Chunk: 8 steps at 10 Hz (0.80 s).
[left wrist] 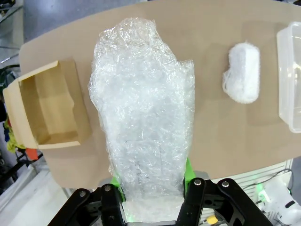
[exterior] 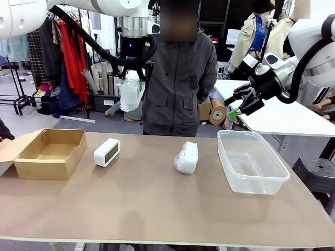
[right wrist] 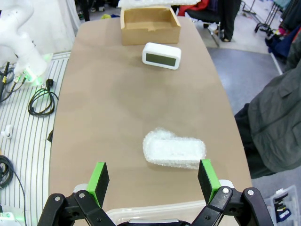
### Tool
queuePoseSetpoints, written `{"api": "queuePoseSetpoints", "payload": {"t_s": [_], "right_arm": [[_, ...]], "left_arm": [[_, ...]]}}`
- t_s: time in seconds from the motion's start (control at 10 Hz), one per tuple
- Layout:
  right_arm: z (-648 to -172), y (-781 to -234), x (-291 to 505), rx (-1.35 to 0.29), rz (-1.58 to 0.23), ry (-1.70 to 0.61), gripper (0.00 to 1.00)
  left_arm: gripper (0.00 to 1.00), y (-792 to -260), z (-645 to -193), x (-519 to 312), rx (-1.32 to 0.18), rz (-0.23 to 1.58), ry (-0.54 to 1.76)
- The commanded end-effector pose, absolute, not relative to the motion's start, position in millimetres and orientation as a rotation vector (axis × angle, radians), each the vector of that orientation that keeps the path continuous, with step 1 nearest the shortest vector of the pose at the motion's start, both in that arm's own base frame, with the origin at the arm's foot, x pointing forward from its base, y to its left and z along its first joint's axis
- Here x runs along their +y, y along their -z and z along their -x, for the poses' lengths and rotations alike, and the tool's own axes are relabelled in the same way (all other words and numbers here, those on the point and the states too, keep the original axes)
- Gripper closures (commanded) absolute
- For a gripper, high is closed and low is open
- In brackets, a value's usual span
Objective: Separate and place wrapped and unwrapped clocks.
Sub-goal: If the picked Digital clock is wrapped, place it in the Package Box ; if not, place it in the Organizing box.
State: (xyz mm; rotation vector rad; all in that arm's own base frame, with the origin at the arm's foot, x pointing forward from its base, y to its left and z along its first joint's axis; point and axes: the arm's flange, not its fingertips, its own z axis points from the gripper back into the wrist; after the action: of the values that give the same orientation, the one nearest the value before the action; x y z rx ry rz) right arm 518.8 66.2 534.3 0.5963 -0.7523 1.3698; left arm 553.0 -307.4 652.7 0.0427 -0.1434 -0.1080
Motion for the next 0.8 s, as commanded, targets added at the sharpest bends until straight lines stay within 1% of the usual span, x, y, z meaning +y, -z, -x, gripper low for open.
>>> {"api": "queuePoseSetpoints", "payload": {"t_s": [0.0, 0.6, 0.7], "right_arm": [[-518.9, -536.0, 65.9, -0.750, -0.594, -1.373, 0.00], [-518.9, -536.0, 65.9, -0.750, -0.594, -1.373, 0.00], [-518.9, -536.0, 65.9, -0.750, -0.594, -1.373, 0.00]], "left_arm": [[1.00, -656.5, -552.5, -305.8, -0.149, -0.041, 0.114], [1.00, -652.7, -553.0, -307.5, -0.143, -0.043, 0.108], [1.00, -660.0, -549.2, -304.1, -0.132, -0.039, 0.155]]}}
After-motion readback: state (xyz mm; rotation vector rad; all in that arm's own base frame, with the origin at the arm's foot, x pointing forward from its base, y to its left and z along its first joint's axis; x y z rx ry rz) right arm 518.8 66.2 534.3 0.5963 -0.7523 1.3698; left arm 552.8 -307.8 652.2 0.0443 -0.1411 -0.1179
